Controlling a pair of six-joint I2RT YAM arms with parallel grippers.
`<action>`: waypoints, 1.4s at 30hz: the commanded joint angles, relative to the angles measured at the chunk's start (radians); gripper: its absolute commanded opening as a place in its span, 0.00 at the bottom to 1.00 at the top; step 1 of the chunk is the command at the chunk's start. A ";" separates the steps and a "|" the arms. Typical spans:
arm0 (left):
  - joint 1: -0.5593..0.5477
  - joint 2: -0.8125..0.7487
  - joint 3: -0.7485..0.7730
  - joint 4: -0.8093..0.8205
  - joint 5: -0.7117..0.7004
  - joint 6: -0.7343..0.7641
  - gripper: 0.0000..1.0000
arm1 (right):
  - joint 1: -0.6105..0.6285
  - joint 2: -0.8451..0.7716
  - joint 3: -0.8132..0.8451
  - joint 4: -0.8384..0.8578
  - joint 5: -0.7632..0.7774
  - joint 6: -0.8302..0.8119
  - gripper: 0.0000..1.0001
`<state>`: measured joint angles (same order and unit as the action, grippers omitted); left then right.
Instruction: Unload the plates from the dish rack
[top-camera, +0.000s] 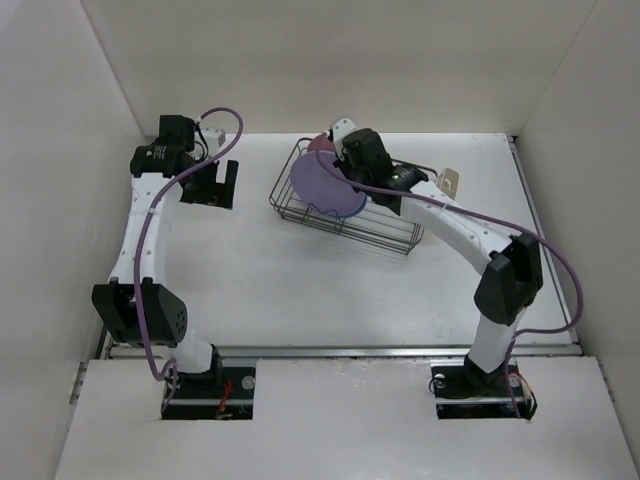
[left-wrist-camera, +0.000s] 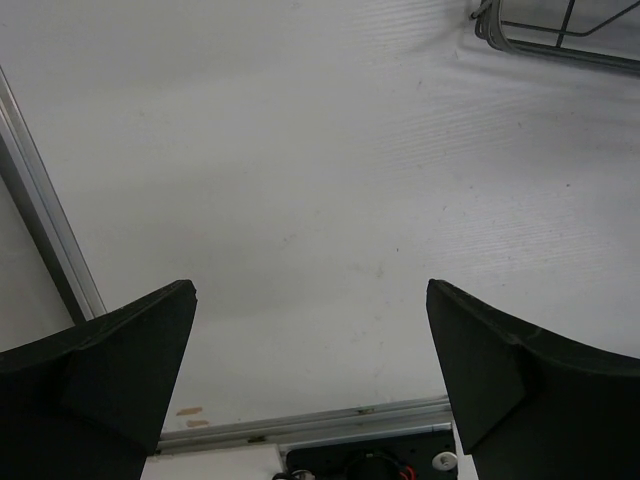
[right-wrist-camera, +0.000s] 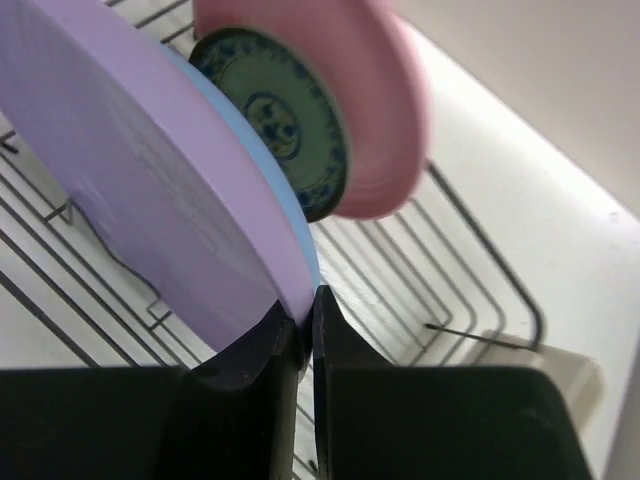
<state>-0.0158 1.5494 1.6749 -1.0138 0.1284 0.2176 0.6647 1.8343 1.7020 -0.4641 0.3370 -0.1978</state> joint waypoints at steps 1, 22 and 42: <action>0.000 -0.018 -0.015 0.004 0.013 -0.012 1.00 | 0.044 -0.182 0.031 0.114 0.115 0.003 0.00; 0.048 -0.057 -0.032 0.089 -0.190 -0.133 1.00 | 0.170 0.210 0.087 -0.117 -0.809 0.207 0.00; 0.048 -0.069 -0.086 0.069 -0.302 -0.142 1.00 | 0.170 0.156 0.182 -0.183 -0.523 0.264 0.78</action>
<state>0.0326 1.5284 1.5959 -0.9394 -0.1524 0.0795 0.8318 2.1433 1.8187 -0.6617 -0.2668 0.0757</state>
